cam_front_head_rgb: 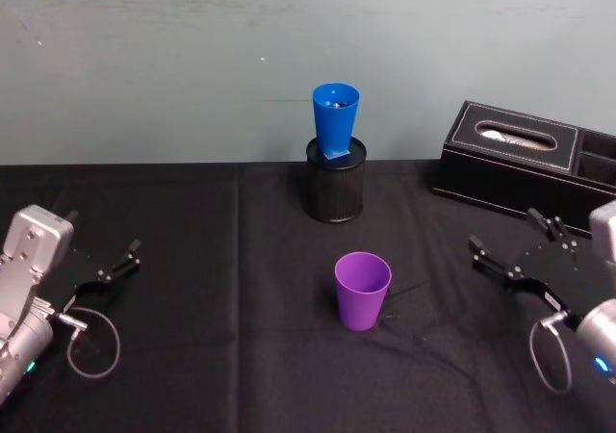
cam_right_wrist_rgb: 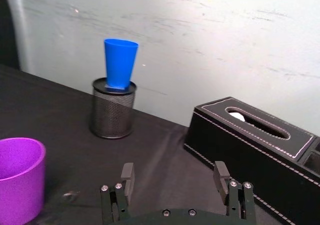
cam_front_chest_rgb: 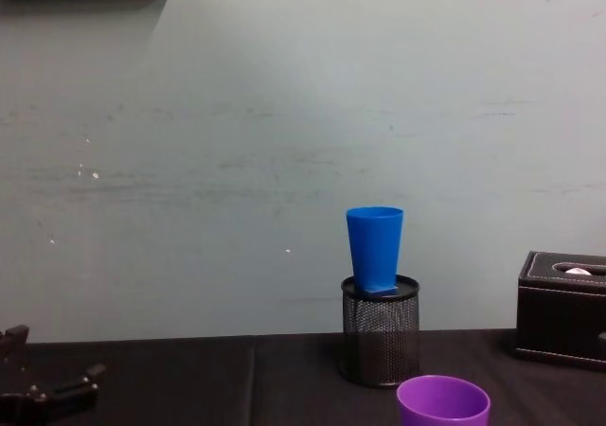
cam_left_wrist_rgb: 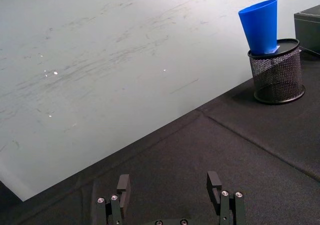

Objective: Pick up one cup with a gripper and tap it against the other cup.

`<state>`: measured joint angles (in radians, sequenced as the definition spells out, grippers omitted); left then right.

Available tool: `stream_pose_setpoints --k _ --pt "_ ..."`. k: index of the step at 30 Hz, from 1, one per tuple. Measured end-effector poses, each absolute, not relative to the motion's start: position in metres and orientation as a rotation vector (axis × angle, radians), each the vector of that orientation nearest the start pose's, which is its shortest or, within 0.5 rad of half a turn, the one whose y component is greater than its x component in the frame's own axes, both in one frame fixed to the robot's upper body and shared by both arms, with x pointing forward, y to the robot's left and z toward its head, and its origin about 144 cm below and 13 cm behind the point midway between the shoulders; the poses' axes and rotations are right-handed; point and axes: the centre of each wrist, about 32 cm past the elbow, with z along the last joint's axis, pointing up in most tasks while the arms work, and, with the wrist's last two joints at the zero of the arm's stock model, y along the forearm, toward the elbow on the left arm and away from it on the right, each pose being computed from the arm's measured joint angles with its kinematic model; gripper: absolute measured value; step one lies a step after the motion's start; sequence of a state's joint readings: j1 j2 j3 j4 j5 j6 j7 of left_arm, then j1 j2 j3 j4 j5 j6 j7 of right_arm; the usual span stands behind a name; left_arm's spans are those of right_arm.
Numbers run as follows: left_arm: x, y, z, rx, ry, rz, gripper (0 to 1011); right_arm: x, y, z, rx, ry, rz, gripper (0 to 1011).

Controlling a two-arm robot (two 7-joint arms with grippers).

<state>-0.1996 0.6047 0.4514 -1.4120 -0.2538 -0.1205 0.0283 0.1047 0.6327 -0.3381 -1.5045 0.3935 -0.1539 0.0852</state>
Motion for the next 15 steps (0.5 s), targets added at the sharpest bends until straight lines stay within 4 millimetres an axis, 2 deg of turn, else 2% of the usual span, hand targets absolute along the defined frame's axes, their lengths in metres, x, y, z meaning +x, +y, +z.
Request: stream_pose_setpoints --k 8,15 --pt "0.489 0.310 1.140 0.305 -0.285 1.248 1000 0.453 -0.347 1.156 -0.134 -0.108 -1.076 1003" --pt "0.489 0.310 1.140 0.304 -0.285 1.248 1000 0.443 -0.352 1.149 -0.135 -0.065 -0.904 1003"
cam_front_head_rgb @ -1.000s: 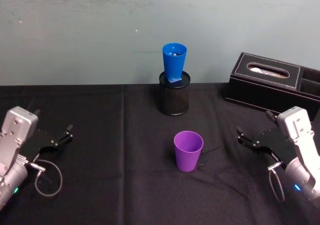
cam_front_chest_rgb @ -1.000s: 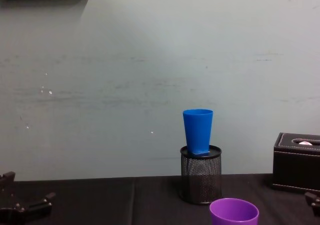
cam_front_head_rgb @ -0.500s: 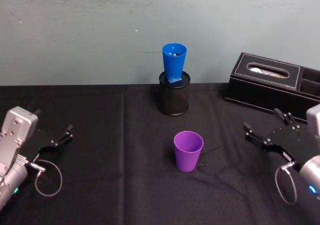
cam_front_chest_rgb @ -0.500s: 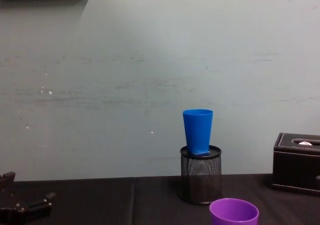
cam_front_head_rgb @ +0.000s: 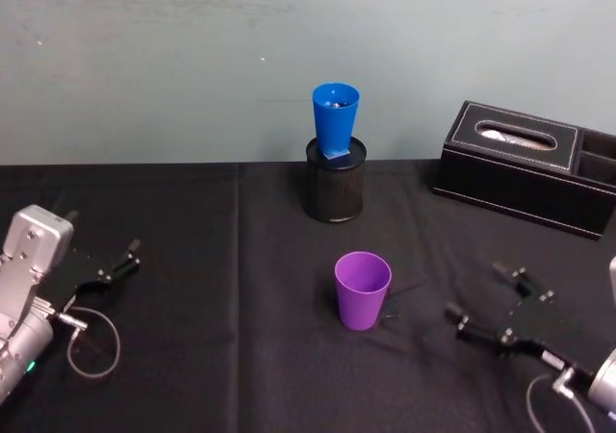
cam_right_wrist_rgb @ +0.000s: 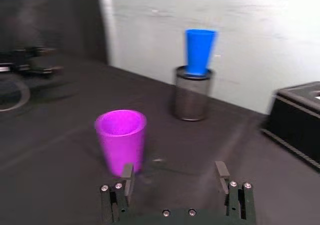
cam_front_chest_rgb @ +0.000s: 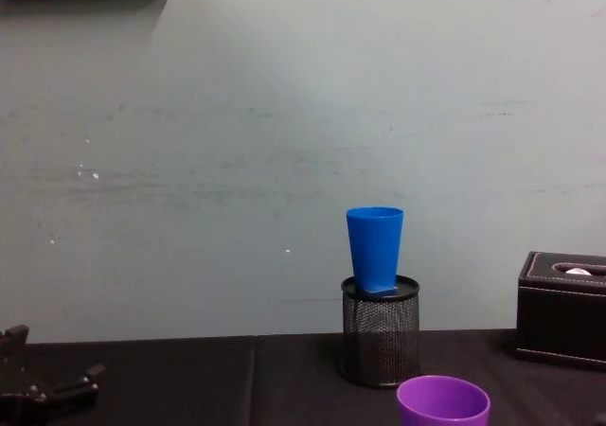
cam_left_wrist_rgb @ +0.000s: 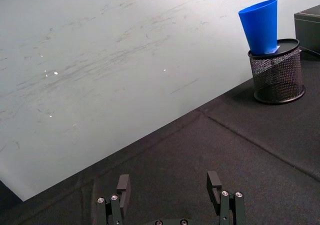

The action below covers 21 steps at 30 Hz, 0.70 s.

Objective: Pick up one cup with a gripper and tap it against the other cup.

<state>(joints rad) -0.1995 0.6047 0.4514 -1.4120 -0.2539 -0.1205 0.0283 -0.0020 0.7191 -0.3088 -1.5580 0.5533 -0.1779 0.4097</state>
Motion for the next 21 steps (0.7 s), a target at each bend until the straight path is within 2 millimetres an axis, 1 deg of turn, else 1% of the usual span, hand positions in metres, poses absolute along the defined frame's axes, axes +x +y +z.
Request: stream_pose_setpoints --k 4,10,18,21 --pt "0.489 0.310 1.140 0.304 -0.285 1.248 1000 0.441 -0.347 1.144 -0.130 -0.054 -0.827 1003" --pt "0.489 0.310 1.140 0.304 -0.285 1.248 1000 0.443 -0.333 1.138 -0.128 -0.044 -0.759 1003" --pt "0.489 0.310 1.140 0.304 -0.285 1.248 1000 0.456 -0.315 1.132 -0.138 -0.037 -0.737 1003" --pt "0.489 0.310 1.140 0.304 -0.285 1.248 1000 0.465 -0.307 1.131 -0.141 -0.032 -0.737 1003"
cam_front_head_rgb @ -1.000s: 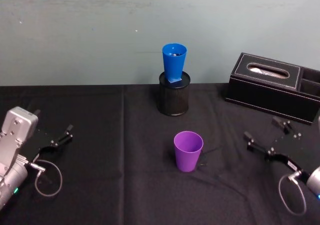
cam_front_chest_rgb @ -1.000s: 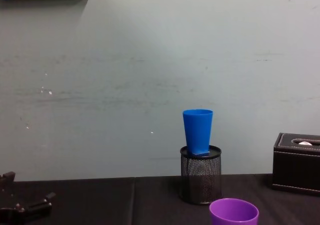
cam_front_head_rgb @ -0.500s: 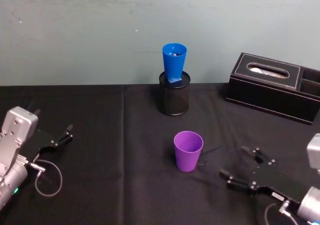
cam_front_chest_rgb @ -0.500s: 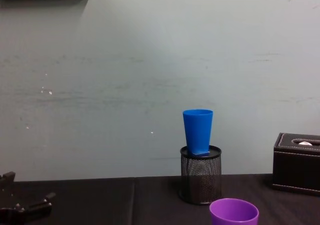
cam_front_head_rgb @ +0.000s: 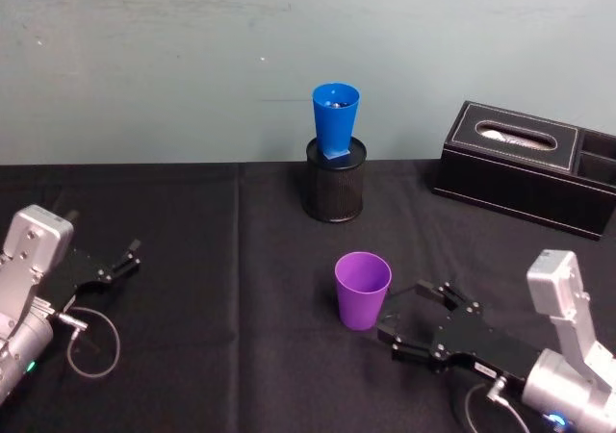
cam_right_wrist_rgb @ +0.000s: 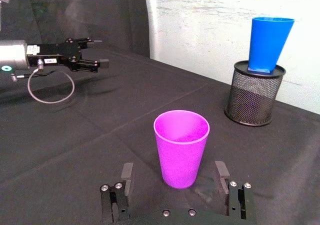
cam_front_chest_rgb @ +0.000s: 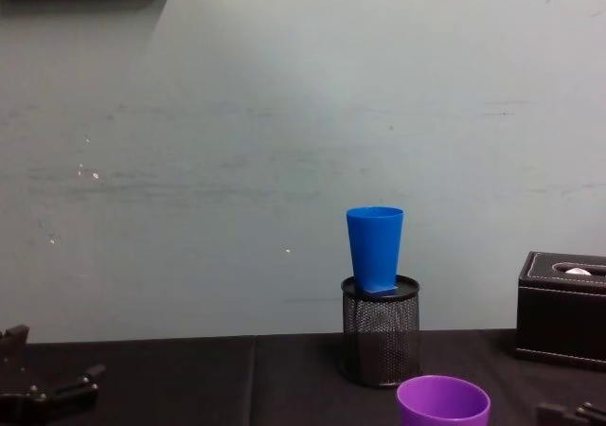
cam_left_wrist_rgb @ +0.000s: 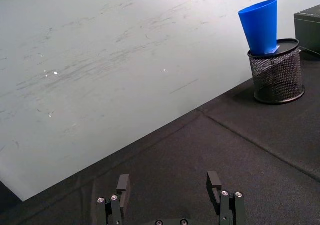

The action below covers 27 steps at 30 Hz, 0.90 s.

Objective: Pick up one cup with a gripper and tap it against the other cup.

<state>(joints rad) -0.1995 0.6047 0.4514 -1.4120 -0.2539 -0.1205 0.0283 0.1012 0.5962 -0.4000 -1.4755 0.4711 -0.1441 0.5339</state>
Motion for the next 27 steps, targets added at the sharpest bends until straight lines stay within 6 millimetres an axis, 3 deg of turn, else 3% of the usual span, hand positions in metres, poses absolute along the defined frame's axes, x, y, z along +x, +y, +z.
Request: stream_pose_setpoints --k 27 --pt "0.489 0.310 1.140 0.304 -0.285 1.248 1000 0.504 -0.272 1.127 -0.125 0.001 -0.735 1003"
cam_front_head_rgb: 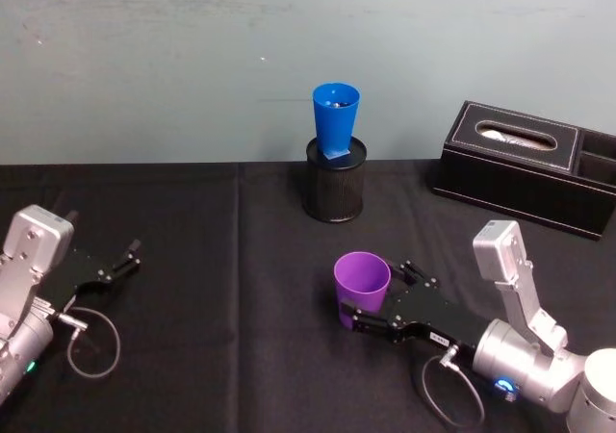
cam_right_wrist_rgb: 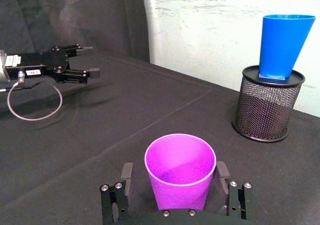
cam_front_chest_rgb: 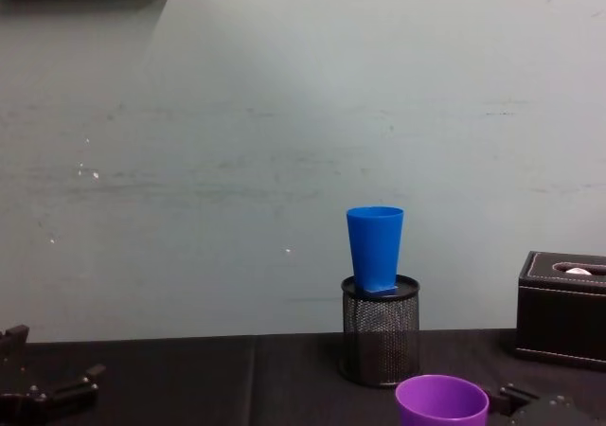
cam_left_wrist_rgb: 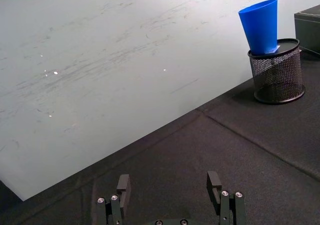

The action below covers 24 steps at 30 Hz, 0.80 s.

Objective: Pick up one cup with a gripper and tap it against the other cup.

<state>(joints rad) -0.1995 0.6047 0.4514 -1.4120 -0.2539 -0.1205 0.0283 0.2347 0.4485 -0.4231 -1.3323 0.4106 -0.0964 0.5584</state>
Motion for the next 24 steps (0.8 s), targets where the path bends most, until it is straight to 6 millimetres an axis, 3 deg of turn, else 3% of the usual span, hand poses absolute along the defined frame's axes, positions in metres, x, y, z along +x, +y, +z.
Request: stream_pose_setpoints --k 24 --pt "0.4886 0.3097 1.1398 0.304 -0.285 1.248 1000 0.5137 -0.2621 1.1173 -0.107 -0.004 -0.751 1003"
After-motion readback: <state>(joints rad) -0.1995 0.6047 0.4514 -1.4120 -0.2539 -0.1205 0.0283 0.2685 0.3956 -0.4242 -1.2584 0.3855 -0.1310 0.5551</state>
